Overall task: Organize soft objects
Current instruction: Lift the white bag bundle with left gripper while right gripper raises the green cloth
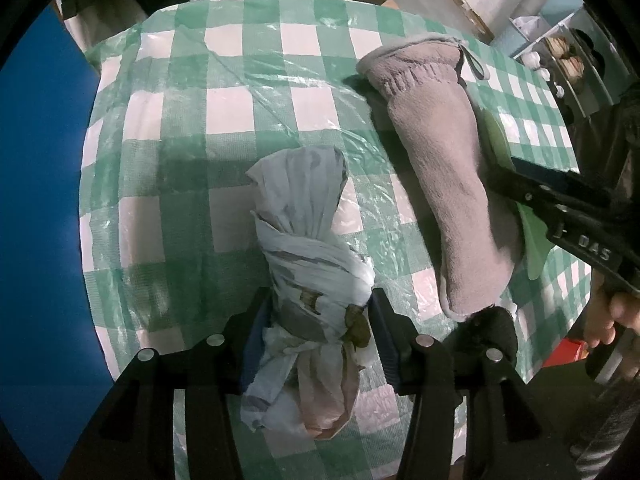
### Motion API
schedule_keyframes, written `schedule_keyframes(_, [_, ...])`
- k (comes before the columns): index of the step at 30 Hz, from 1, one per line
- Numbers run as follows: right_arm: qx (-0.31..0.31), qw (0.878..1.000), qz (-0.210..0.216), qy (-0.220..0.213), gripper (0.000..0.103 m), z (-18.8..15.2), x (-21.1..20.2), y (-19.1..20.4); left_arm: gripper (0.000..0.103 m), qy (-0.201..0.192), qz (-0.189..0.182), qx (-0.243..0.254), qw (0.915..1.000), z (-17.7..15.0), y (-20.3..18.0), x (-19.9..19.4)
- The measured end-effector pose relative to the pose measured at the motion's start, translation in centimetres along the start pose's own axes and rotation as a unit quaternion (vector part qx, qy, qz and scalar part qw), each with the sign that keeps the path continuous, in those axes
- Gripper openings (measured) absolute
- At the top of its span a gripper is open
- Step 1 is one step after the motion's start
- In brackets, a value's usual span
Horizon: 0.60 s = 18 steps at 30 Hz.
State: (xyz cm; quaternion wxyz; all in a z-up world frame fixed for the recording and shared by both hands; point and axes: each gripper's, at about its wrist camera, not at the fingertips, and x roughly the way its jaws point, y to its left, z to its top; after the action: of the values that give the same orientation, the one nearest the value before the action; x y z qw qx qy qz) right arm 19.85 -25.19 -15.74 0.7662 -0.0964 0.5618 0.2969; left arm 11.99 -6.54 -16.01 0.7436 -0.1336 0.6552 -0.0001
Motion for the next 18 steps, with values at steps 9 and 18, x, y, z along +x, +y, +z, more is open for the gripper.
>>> schedule_keyframes(9, [0.038, 0.999, 0.012, 0.004, 0.004, 0.0, -0.1, -1.9, 0.056, 0.002, 0.006, 0.005, 1.0000, 0.2, -0.4, 0.3])
schedule_keyframes(18, [0.083, 0.996, -0.024, 0.004, 0.003, -0.2, -0.3, -4.9, 0.057, 0.003, 0.009, 0.008, 0.9999, 0.3, -1.2, 0.5])
